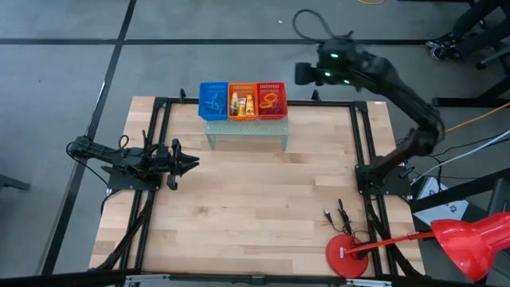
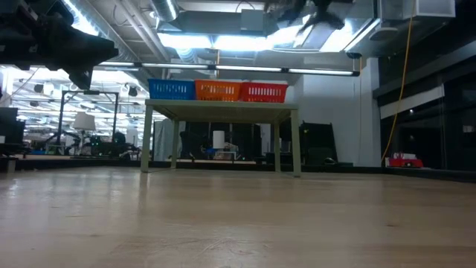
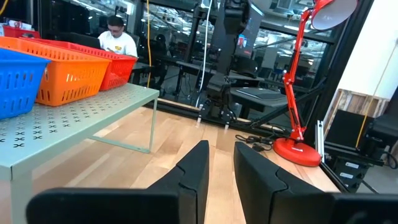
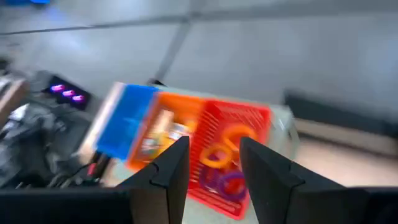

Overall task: Pick & Place Office Desk Supplies
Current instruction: Return to Home position

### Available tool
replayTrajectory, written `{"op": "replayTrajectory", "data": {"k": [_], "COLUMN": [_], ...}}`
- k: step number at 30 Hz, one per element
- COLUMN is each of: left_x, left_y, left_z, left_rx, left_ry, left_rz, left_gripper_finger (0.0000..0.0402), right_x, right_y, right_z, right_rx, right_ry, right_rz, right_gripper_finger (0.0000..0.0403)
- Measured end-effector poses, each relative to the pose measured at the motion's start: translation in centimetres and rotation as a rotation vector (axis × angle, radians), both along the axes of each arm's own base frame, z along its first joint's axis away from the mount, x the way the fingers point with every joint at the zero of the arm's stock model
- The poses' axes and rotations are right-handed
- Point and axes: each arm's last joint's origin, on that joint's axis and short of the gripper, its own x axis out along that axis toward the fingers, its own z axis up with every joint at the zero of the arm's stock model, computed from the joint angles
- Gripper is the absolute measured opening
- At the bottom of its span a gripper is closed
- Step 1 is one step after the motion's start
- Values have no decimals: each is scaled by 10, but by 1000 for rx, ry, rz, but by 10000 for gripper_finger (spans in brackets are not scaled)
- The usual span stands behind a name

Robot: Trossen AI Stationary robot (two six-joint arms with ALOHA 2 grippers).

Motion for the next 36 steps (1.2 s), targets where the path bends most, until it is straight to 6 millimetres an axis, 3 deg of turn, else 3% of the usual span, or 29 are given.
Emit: {"op": "replayTrajectory", "data": {"k": [6, 10, 13, 16, 18, 21, 27, 33, 36], "left_x": [0, 0, 0, 0, 0, 0, 0, 0, 0], "left_y": [0, 0, 0, 0, 0, 0, 0, 0, 0], "left_z": [0, 0, 0, 0, 0, 0, 0, 0, -1], "left_rx": [0, 0, 0, 0, 0, 0, 1, 1, 3], "left_ry": [0, 1, 0, 0, 0, 1, 2, 2, 9], "left_rz": [0, 0, 0, 0, 0, 0, 0, 0, 0], "left_gripper_finger": [70, 72, 72, 71, 71, 70, 70, 70, 68], "right_x": [-29, -44, -53, -57, -57, -53, -73, -84, -96], "right_y": [68, 116, 147, 172, 188, 206, 219, 217, 212], "right_z": [57, 78, 79, 68, 58, 47, 31, -48, -75], "right_rx": [-297, -295, -212, -210, -329, -523, -697, -678, -711], "right_ry": [-187, -361, -393, -270, -159, -146, -597, -681, -758], "right_rz": [245, 396, 599, 779, 788, 860, 1153, 1151, 1112], "right_gripper_finger": [144, 144, 144, 144, 144, 144, 143, 143, 143]}}
